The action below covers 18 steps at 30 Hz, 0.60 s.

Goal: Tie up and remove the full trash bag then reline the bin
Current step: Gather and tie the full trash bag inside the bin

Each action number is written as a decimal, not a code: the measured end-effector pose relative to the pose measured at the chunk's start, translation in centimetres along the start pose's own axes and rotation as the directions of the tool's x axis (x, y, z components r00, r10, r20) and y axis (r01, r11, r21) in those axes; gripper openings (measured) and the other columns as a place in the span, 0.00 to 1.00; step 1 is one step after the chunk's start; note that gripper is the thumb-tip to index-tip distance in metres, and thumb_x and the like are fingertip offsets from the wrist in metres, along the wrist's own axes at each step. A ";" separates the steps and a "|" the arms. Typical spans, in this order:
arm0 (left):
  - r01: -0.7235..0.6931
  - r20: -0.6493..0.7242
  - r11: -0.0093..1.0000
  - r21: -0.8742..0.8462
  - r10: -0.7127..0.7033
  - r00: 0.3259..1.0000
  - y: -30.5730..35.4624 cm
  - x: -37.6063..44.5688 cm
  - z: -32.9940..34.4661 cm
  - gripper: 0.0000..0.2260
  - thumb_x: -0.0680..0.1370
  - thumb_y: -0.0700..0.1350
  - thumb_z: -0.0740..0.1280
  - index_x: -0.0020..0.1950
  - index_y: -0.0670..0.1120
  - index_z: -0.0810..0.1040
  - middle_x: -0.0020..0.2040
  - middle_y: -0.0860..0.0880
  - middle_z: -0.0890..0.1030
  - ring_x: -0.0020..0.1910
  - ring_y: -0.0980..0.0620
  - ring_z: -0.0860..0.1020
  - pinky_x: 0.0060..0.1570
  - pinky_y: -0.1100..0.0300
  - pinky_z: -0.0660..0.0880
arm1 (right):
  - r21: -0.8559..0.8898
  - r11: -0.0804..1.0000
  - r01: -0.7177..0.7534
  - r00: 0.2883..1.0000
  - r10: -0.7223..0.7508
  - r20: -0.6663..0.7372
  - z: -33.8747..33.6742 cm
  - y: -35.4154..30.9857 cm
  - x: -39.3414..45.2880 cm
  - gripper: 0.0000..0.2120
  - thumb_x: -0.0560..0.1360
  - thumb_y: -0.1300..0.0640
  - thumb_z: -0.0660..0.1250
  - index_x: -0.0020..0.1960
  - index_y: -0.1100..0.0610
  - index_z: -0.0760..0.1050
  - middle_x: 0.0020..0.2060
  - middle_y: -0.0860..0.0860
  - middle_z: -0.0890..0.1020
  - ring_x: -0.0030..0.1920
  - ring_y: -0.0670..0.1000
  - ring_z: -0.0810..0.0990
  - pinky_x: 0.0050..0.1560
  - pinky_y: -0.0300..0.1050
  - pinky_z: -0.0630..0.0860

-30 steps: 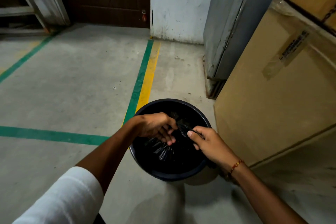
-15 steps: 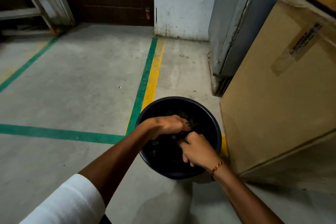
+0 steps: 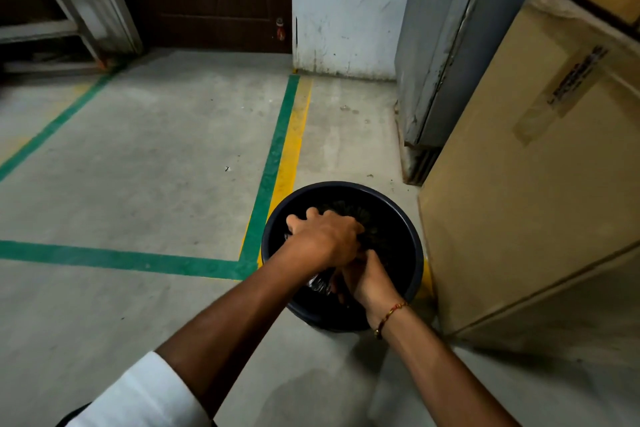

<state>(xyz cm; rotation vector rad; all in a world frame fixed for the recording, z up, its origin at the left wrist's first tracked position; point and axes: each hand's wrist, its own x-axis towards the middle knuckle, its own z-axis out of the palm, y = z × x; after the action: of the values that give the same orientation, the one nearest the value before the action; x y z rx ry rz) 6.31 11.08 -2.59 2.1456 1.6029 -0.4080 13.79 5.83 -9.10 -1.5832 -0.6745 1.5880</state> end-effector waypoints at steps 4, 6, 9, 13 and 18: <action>0.070 -0.152 0.920 0.386 -0.012 0.988 1.0 -1.1 -0.1 0.14 0.79 0.51 0.62 0.64 0.57 0.76 0.64 0.45 0.69 0.64 0.39 0.63 0.56 0.42 0.60 | -0.011 0.994 -0.109 0.985 0.109 0.132 0.1 -0.7 0.2 0.28 0.82 0.53 0.36 0.40 0.63 0.69 0.23 0.57 0.76 0.19 0.48 0.73 0.22 0.37 0.64; 0.050 -0.234 0.863 0.502 0.079 0.969 1.5 -1.4 0.3 0.14 0.79 0.52 0.60 0.63 0.54 0.78 0.64 0.46 0.69 0.64 0.41 0.63 0.61 0.45 0.58 | 0.019 0.994 -0.108 0.986 0.105 0.126 -0.2 -1.1 0.0 0.25 0.84 0.53 0.39 0.51 0.65 0.72 0.43 0.69 0.79 0.36 0.58 0.79 0.33 0.40 0.67; 0.023 -0.269 0.900 0.436 0.106 0.957 1.5 -1.4 0.4 0.12 0.79 0.49 0.61 0.60 0.51 0.80 0.61 0.46 0.77 0.62 0.42 0.73 0.55 0.50 0.63 | 0.168 0.976 -0.140 0.986 0.121 0.117 -0.7 -1.5 -0.8 0.16 0.84 0.57 0.47 0.63 0.62 0.68 0.52 0.64 0.79 0.53 0.60 0.77 0.48 0.48 0.73; -0.063 -0.201 0.990 0.124 0.087 0.976 -0.2 -1.1 0.8 0.15 0.80 0.47 0.59 0.66 0.55 0.75 0.62 0.44 0.78 0.62 0.38 0.76 0.48 0.51 0.70 | 0.202 0.976 -0.087 0.985 0.054 0.163 -0.9 -1.1 -0.6 0.10 0.82 0.65 0.52 0.53 0.60 0.72 0.38 0.56 0.81 0.37 0.54 0.79 0.38 0.49 0.76; -0.105 -0.204 0.988 -0.115 0.080 0.976 -2.1 -0.4 2.9 0.10 0.79 0.48 0.58 0.58 0.54 0.73 0.56 0.40 0.79 0.57 0.35 0.76 0.46 0.48 0.71 | 0.173 0.982 -0.082 0.983 0.051 0.174 -0.9 -0.4 0.6 0.15 0.79 0.72 0.51 0.54 0.59 0.73 0.40 0.56 0.82 0.35 0.51 0.83 0.36 0.49 0.82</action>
<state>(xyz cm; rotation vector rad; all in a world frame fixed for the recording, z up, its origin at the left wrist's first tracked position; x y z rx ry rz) 4.25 9.80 -5.20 2.2109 1.5786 -0.0621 14.77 6.38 -9.14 -1.3631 -0.5545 1.7951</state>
